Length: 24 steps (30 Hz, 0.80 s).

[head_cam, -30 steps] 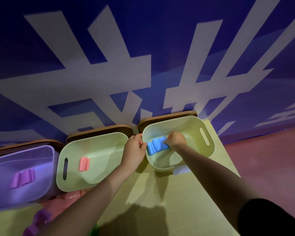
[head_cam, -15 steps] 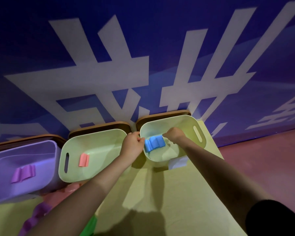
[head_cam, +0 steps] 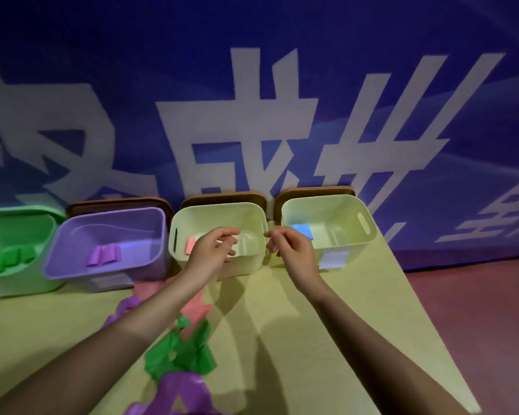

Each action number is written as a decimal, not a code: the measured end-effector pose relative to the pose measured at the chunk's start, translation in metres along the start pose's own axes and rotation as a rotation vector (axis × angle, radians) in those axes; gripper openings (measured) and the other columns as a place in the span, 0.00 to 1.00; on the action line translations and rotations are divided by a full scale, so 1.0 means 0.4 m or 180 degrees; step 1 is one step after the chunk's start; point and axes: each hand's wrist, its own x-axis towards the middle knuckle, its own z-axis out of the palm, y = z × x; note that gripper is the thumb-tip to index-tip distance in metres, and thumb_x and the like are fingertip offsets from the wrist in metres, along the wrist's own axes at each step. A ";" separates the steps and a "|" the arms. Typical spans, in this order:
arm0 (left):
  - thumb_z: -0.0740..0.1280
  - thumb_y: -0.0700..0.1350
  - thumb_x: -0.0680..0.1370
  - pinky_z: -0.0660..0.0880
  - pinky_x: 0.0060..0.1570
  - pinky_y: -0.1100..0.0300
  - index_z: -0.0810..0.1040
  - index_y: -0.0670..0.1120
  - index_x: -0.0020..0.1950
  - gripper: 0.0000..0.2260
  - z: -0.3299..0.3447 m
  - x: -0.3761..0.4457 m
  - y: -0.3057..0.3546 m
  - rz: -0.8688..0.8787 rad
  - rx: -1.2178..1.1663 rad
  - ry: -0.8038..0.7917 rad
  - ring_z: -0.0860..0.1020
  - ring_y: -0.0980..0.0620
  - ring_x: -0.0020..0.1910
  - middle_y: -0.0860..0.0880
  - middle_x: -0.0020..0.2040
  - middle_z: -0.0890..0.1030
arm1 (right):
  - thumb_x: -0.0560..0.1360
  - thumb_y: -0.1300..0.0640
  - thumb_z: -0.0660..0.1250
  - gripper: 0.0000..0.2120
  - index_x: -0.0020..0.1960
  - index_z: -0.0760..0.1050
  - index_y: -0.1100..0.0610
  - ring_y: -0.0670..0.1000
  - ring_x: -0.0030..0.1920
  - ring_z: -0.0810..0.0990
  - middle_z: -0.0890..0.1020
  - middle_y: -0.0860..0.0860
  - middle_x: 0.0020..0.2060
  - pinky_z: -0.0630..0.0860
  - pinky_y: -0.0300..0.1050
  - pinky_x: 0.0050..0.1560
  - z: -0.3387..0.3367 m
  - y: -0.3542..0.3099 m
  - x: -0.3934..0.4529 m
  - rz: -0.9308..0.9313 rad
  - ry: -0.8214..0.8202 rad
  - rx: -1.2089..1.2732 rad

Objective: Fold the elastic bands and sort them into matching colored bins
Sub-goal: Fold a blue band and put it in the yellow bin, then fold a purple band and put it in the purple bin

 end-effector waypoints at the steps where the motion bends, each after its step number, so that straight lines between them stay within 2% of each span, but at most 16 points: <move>1: 0.61 0.37 0.80 0.76 0.35 0.65 0.79 0.48 0.53 0.10 -0.041 -0.028 -0.016 -0.0032 -0.0060 0.0063 0.78 0.52 0.39 0.48 0.48 0.80 | 0.78 0.63 0.63 0.09 0.43 0.81 0.61 0.44 0.34 0.75 0.79 0.52 0.33 0.71 0.34 0.37 0.036 -0.003 -0.037 0.0025 -0.0061 0.0073; 3: 0.61 0.36 0.80 0.76 0.34 0.67 0.79 0.46 0.54 0.10 -0.123 -0.081 -0.050 -0.0104 -0.0099 0.0131 0.78 0.52 0.39 0.48 0.48 0.80 | 0.78 0.64 0.62 0.10 0.43 0.81 0.59 0.44 0.34 0.76 0.79 0.51 0.32 0.71 0.35 0.36 0.113 0.005 -0.099 0.0125 -0.0232 0.0127; 8: 0.60 0.37 0.80 0.74 0.36 0.63 0.77 0.47 0.54 0.09 -0.293 -0.167 -0.174 -0.0446 0.0201 -0.0090 0.77 0.52 0.39 0.47 0.48 0.79 | 0.78 0.62 0.63 0.10 0.43 0.81 0.61 0.45 0.33 0.76 0.80 0.52 0.32 0.70 0.35 0.34 0.289 0.062 -0.218 0.0466 -0.0714 -0.0075; 12: 0.61 0.35 0.79 0.71 0.25 0.69 0.78 0.42 0.54 0.08 -0.364 -0.206 -0.307 -0.0788 0.0400 -0.0162 0.74 0.52 0.34 0.44 0.41 0.77 | 0.78 0.62 0.62 0.10 0.42 0.81 0.61 0.42 0.31 0.76 0.79 0.51 0.31 0.70 0.33 0.35 0.389 0.129 -0.286 0.0671 -0.0776 -0.0309; 15: 0.60 0.37 0.80 0.66 0.23 0.69 0.77 0.45 0.49 0.07 -0.380 -0.243 -0.401 -0.1043 0.0577 -0.0419 0.72 0.54 0.32 0.46 0.37 0.76 | 0.78 0.60 0.63 0.13 0.36 0.80 0.57 0.41 0.31 0.75 0.80 0.49 0.30 0.71 0.40 0.37 0.438 0.200 -0.326 0.0812 -0.0795 -0.0771; 16: 0.60 0.38 0.80 0.66 0.23 0.68 0.76 0.47 0.46 0.07 -0.380 -0.255 -0.427 -0.1113 0.0605 -0.0532 0.71 0.54 0.30 0.47 0.36 0.75 | 0.78 0.59 0.63 0.15 0.33 0.78 0.53 0.39 0.29 0.74 0.79 0.47 0.28 0.69 0.41 0.36 0.447 0.225 -0.340 0.0888 -0.0809 -0.0983; 18: 0.61 0.41 0.80 0.62 0.21 0.67 0.75 0.49 0.45 0.06 -0.376 -0.270 -0.467 -0.1261 0.0716 -0.0777 0.69 0.56 0.25 0.48 0.33 0.73 | 0.77 0.58 0.65 0.18 0.28 0.73 0.51 0.40 0.27 0.70 0.75 0.45 0.24 0.66 0.43 0.33 0.452 0.270 -0.370 0.1091 -0.0747 -0.1305; 21: 0.61 0.45 0.80 0.59 0.21 0.69 0.74 0.50 0.45 0.05 -0.359 -0.285 -0.511 -0.1375 0.1016 -0.1122 0.67 0.59 0.18 0.50 0.31 0.73 | 0.76 0.56 0.66 0.13 0.33 0.75 0.55 0.49 0.33 0.73 0.77 0.52 0.30 0.66 0.46 0.36 0.443 0.304 -0.429 0.1263 -0.0697 -0.1583; 24: 0.63 0.43 0.79 0.60 0.22 0.67 0.74 0.48 0.40 0.07 -0.334 -0.295 -0.555 -0.1269 0.1268 -0.1475 0.66 0.57 0.19 0.51 0.27 0.71 | 0.76 0.56 0.66 0.11 0.36 0.77 0.58 0.52 0.37 0.74 0.78 0.57 0.34 0.64 0.47 0.36 0.434 0.323 -0.492 0.1415 -0.0702 -0.1875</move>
